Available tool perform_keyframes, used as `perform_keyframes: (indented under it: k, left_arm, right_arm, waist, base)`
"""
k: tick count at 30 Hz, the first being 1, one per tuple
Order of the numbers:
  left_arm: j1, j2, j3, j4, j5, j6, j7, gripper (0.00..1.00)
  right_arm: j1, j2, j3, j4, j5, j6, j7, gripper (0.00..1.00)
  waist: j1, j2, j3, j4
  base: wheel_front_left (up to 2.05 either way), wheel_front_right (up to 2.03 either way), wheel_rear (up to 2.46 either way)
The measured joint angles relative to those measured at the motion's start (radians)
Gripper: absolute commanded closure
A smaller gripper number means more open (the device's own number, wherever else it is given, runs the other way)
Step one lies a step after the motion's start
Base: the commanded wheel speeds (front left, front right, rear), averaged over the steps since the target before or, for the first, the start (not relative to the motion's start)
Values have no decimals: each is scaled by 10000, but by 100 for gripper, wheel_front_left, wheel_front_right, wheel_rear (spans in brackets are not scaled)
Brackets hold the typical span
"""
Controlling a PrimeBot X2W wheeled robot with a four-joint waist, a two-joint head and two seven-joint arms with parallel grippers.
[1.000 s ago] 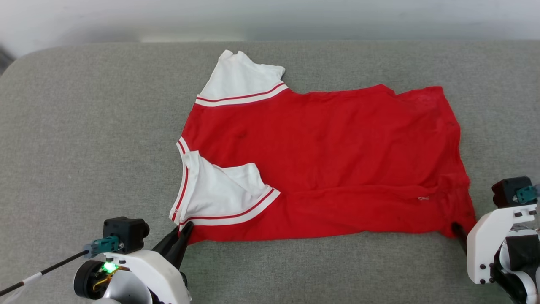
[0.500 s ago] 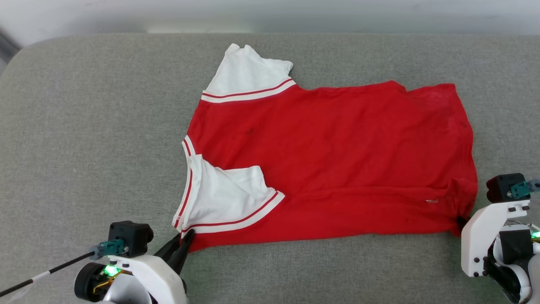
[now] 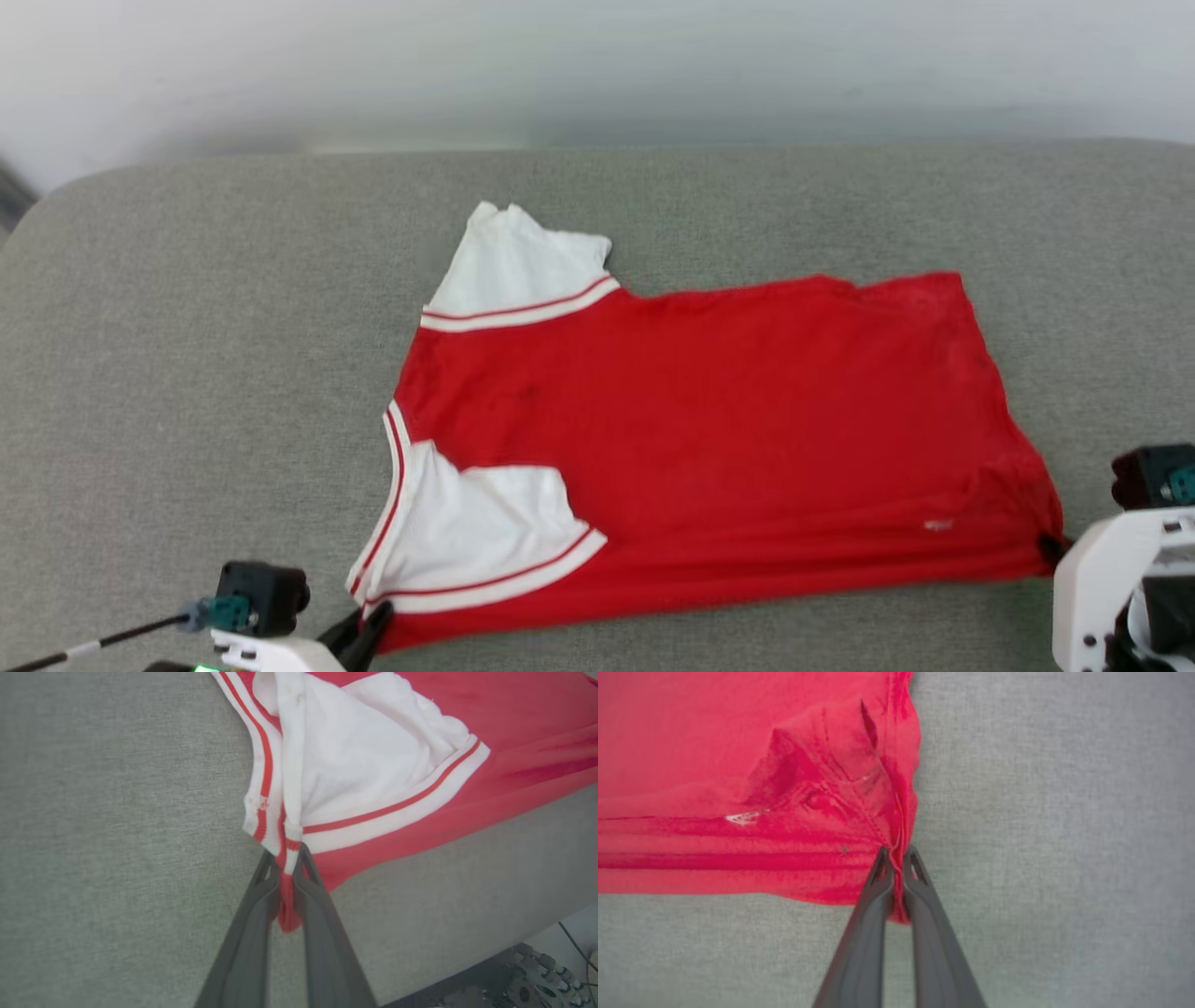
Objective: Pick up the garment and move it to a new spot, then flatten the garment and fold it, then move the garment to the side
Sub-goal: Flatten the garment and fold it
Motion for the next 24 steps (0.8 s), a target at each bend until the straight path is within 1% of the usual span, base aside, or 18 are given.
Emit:
perform_keyframes:
  k: [3,5,7,13,14,15,16,20,24]
  left_arm:
    - [347,94,-77,-119,-75,69,82,100]
    - [512,23,-90,-132,-196,127,33,100]
    - [634,-98,-161,-81,-253,134,-4,100]
    - [545,-546,-384,460,-203,-125,-219,100]
    - [464,-623,-393,558,-150,-178,-301,62]
    - [381,-683,-401,662,-115,-209,-370,4]
    - [337,-738,-389,759,-115,-244,-453,0]
    - [199,-894,-240,1070,-38,-387,-1028,0]
    - [137,-1078,184,1160,-31,-610,-2059,0]
  right_arm:
    - [628,75,-232,-585,42,0,259,100]
    - [904,222,-407,-825,25,0,334,100]
    - [1172,330,-384,-892,23,-2,499,100]
    - [1379,410,-293,-608,-50,-4,497,100]
    - [1376,412,-270,-533,-58,-2,477,100]
    - [1369,412,-226,-472,-67,-4,368,75]
    - [1345,416,-173,-445,-75,-4,221,0]
    - [1222,437,-21,-372,-31,-6,-267,0]
    - [848,305,-58,-520,-35,-8,-1030,0]
  waist:
    - [0,0,-139,-111]
    - [0,0,-171,-173]
    - [0,0,-163,-217]
    - [0,0,-72,-243]
    - [0,0,-67,-239]
    - [0,0,-66,-235]
    - [0,0,-70,-227]
    - [0,0,-150,-209]
    - [0,0,-316,-208]
  base:
    - [0,0,0]
    - [0,0,0]
    - [0,0,0]
    - [0,0,0]
    - [0,0,0]
    - [0,0,0]
    - [0,0,0]
    - [0,0,0]
    - [0,0,0]
